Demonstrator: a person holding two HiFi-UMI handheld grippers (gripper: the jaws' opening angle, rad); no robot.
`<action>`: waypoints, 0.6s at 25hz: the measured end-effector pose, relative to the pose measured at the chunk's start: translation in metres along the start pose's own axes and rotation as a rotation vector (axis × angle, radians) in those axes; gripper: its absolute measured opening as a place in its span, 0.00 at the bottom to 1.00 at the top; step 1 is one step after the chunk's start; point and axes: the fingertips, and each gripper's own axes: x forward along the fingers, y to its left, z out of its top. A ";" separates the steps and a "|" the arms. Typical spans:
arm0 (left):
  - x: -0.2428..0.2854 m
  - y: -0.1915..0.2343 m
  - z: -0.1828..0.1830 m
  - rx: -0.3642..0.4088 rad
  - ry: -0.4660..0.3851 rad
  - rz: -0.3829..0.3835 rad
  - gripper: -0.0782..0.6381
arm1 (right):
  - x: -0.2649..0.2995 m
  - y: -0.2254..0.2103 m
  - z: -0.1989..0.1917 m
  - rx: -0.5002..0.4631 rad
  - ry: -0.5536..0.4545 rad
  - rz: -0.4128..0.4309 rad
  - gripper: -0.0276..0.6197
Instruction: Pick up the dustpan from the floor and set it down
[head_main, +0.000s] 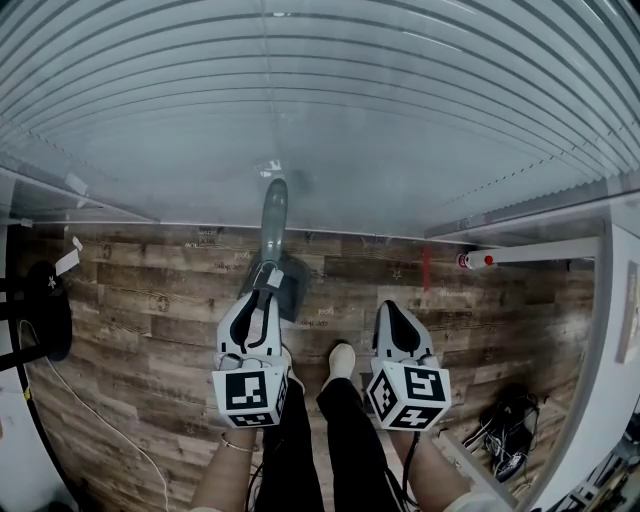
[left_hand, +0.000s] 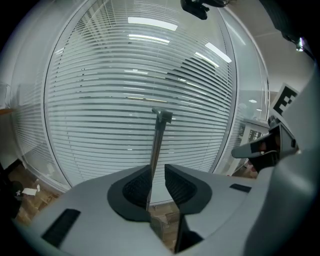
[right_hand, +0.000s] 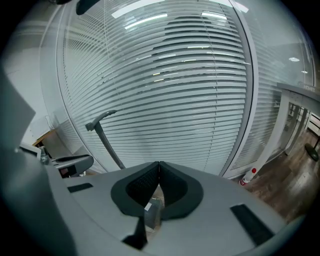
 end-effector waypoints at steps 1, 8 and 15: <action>0.000 -0.001 0.000 0.001 0.001 -0.003 0.25 | -0.001 -0.001 -0.001 0.002 0.000 -0.002 0.09; 0.010 0.000 0.001 0.010 0.006 -0.033 0.36 | 0.000 -0.004 -0.003 0.009 0.002 -0.014 0.09; 0.021 0.002 0.004 0.030 -0.016 -0.031 0.43 | 0.002 -0.007 -0.007 0.009 0.010 -0.019 0.09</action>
